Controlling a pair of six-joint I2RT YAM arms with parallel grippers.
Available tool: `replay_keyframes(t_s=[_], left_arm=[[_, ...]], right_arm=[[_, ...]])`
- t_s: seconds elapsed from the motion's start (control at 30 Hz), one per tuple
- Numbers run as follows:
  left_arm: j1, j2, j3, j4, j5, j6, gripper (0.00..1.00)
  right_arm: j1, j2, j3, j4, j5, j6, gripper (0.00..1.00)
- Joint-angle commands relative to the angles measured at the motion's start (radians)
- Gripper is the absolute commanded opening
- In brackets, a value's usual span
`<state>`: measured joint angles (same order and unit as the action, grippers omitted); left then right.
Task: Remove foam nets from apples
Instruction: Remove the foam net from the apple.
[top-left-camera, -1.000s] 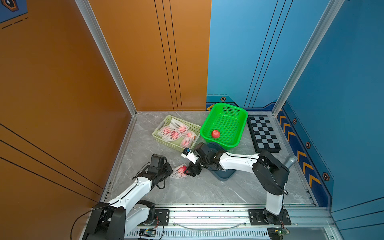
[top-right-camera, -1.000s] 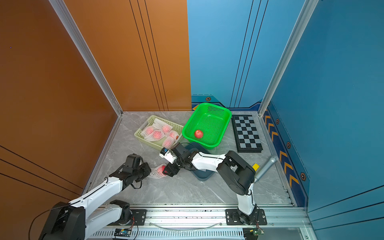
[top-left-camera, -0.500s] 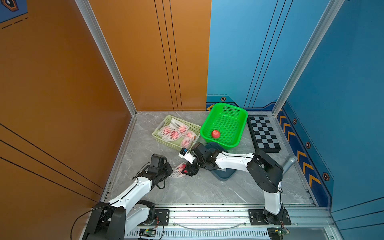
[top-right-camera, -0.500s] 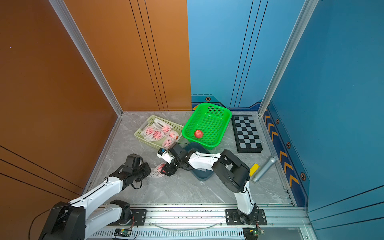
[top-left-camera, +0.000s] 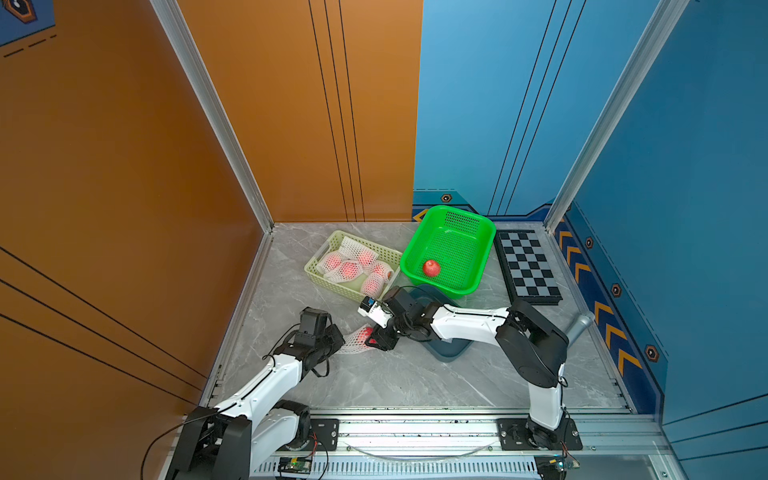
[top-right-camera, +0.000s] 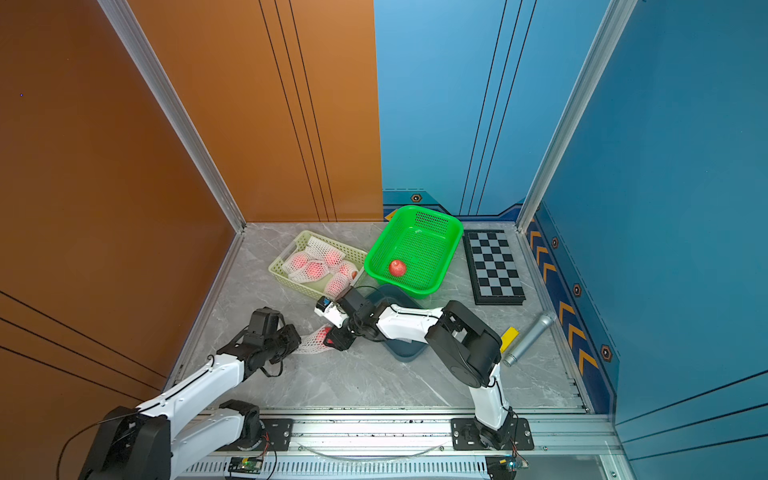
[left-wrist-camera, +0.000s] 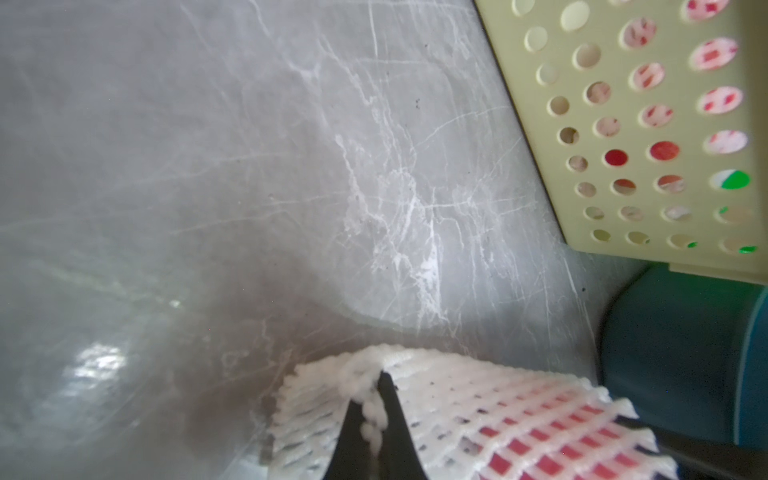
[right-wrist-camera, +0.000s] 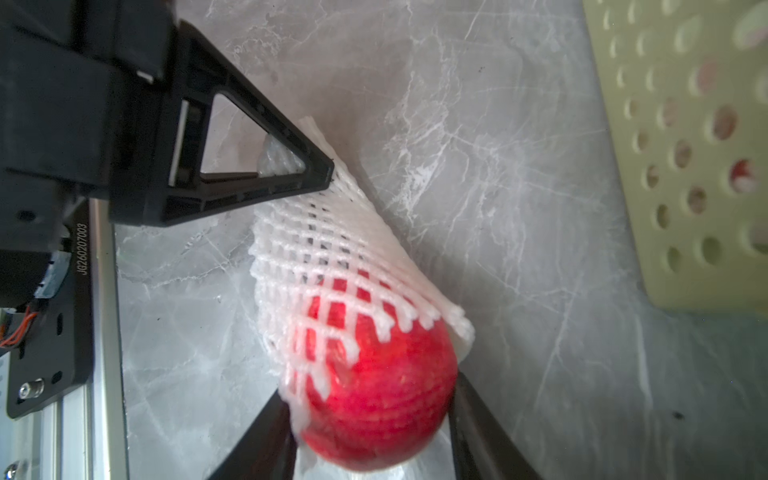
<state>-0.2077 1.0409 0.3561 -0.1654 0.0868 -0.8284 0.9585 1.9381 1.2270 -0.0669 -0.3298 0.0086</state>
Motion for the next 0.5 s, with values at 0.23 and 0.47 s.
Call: replay_keyframes(t_s=[0.23, 0.47], left_arm=[[0.028, -0.021, 0.041, -0.068, 0.008, 0.035, 0.02], [0.031, -0.025, 0.044, -0.074, 0.007, 0.04, 0.02]], right_arm=[[0.163, -0.019, 0.016, -0.117, 0.591, -0.05, 0.42], [0.166, -0.074, -0.037, -0.082, 0.61, -0.027, 0.54]])
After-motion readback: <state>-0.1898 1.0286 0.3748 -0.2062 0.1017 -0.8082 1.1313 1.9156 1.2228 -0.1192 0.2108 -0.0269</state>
